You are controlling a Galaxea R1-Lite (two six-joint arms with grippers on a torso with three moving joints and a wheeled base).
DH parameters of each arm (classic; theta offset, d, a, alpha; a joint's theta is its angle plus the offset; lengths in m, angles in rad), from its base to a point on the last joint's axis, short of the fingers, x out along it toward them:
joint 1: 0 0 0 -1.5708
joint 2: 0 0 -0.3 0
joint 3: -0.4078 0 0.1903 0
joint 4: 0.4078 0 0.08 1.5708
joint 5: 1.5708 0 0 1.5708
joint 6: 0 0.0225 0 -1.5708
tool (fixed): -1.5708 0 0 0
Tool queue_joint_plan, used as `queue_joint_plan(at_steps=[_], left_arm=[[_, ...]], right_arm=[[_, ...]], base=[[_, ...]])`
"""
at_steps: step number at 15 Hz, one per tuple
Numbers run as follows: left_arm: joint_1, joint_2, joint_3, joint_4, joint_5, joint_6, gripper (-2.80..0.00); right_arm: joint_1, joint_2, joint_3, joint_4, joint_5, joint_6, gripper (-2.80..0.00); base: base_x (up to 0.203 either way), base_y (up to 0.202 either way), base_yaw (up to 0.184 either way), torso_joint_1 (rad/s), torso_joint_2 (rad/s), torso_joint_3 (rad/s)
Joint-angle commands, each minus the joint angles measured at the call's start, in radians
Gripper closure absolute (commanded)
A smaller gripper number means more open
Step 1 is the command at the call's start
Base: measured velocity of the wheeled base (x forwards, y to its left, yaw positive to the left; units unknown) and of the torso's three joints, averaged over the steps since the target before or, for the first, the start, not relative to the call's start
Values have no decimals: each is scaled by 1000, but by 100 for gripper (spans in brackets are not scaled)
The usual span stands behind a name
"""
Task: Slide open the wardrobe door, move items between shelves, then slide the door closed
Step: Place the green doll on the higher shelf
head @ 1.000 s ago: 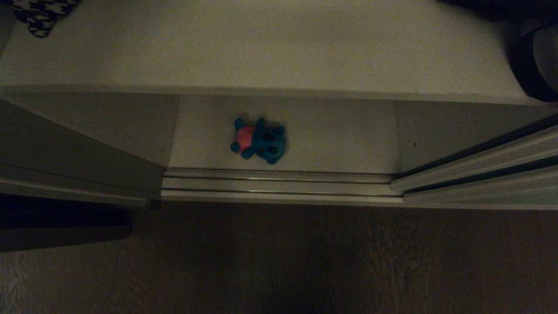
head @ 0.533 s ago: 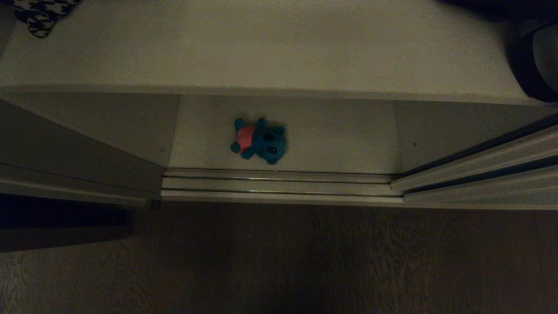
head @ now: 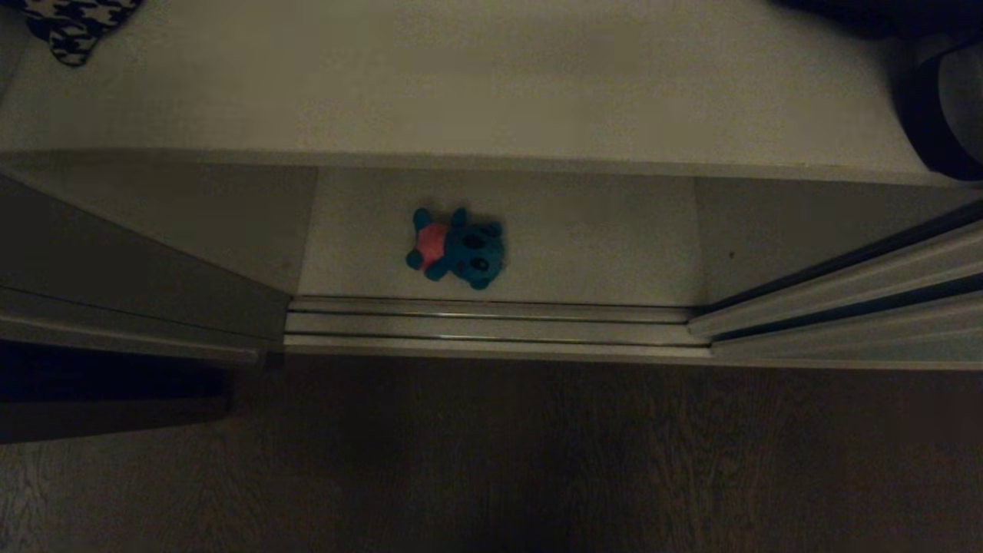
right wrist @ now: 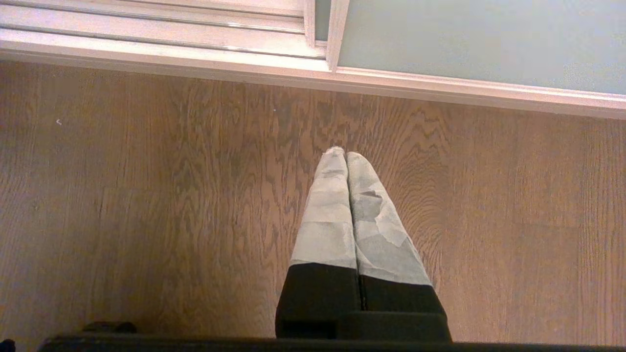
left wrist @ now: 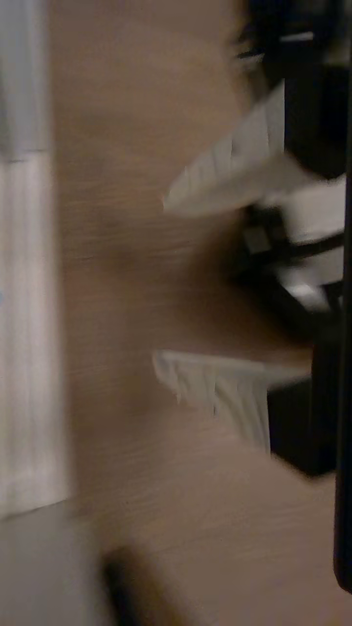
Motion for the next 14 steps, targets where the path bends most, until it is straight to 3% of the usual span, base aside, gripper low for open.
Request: queue_joint_plan(at_steps=[1,4,7,10,14], left_arm=[[2,-120,30,124,-35,-4,0],[48,-204,140,328,-137,-2,0],[119,-199,281,343,-214,2,0],[148,-134,470,221,-243,37,0],[151,17,710,-112,-232,89,0]], right_arm=[[0,-3,0,0,1,0,0],[0,-3,0,0,1,0,0],[1,-3,0,0,1,0,0],[0,-3,0,0,1,0,0],[0,-3,0,0,1,0,0]], base=[[0,0,0,0,0,0],[0,0,0,0,0,0],[0,0,0,0,0,0],[0,0,0,0,0,0],[0,0,0,0,0,0]])
